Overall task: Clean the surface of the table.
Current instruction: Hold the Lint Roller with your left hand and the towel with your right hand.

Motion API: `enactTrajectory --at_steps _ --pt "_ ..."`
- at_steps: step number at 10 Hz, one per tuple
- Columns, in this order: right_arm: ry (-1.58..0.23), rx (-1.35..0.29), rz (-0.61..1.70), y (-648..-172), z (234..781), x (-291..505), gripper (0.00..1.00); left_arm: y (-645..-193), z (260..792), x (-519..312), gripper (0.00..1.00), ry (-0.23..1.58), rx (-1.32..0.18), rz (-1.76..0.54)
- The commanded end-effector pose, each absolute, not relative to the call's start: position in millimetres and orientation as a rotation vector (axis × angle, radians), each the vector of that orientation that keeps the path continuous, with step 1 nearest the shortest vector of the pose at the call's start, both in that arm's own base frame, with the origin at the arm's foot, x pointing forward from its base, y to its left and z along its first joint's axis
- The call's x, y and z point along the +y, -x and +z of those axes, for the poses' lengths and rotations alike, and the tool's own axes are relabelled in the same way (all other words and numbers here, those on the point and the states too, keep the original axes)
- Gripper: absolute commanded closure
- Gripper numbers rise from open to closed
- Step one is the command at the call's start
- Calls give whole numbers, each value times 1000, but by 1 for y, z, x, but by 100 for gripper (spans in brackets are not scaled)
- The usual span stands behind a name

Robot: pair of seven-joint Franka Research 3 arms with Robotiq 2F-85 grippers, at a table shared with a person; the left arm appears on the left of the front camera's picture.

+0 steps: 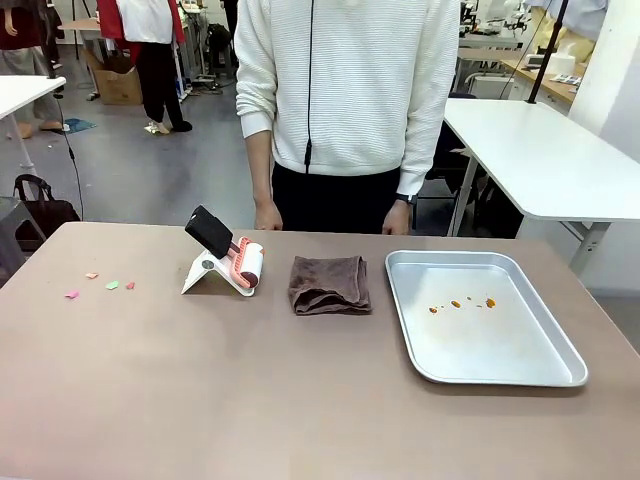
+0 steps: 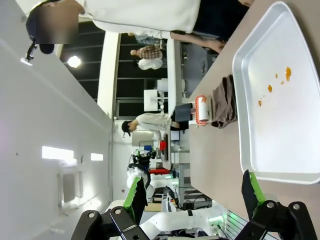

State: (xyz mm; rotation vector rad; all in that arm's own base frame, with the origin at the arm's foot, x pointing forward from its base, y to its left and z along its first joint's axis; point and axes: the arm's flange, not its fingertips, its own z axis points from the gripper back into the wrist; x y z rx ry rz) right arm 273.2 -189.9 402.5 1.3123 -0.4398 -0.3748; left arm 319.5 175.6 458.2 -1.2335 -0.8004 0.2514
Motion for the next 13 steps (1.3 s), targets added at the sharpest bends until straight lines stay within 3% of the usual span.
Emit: enactTrajectory --at_steps 1,2,3,4,13 --pt "-1308 -490 -362 -273 400 -186 0 -254 427 66 0 1214 -752 316" --pt "-1285 -524 -371 -273 400 -185 0 -256 426 56 0 1191 -718 348" --pt "-1314 -444 -381 -275 397 -191 0 -257 424 45 0 1175 -694 361" --pt "-1314 -444 -381 -275 397 -191 0 -332 463 155 0 1206 -733 293" --pt "-1300 -432 -389 -272 395 -190 0 -333 465 154 0 1200 -723 320"
